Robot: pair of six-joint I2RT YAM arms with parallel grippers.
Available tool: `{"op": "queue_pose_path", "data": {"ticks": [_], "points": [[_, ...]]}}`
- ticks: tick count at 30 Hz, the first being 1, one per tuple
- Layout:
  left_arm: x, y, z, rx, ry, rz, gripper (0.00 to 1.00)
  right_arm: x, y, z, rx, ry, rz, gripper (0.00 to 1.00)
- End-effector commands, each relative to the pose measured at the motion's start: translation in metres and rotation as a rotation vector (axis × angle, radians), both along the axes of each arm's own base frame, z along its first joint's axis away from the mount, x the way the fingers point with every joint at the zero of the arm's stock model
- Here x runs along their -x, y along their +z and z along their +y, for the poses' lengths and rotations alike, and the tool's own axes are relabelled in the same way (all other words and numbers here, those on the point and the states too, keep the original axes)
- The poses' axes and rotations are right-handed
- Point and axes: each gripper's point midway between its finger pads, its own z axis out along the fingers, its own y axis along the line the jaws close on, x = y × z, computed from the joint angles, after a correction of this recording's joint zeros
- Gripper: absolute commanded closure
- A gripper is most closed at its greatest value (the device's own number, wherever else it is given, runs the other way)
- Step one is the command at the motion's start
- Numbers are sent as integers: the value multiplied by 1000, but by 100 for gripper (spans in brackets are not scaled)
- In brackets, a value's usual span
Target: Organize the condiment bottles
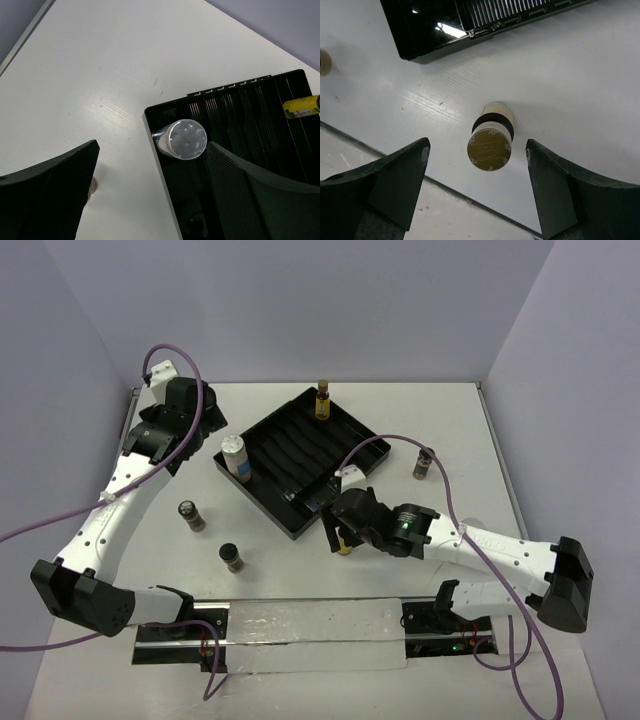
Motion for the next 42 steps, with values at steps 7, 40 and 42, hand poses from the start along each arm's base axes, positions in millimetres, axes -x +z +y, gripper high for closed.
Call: {"op": "queue_pose_path", "data": {"ticks": [7, 40, 42], "points": [[-4, 6, -1, 22, 0, -33, 3, -15, -6, 1, 28, -76, -45, 31], [29, 18, 33, -64, 85, -25, 3, -249, 172, -63, -41, -510, -451, 91], [33, 18, 38, -77, 97, -21, 3, -267, 165, -58, -30, -524, -449, 91]]}}
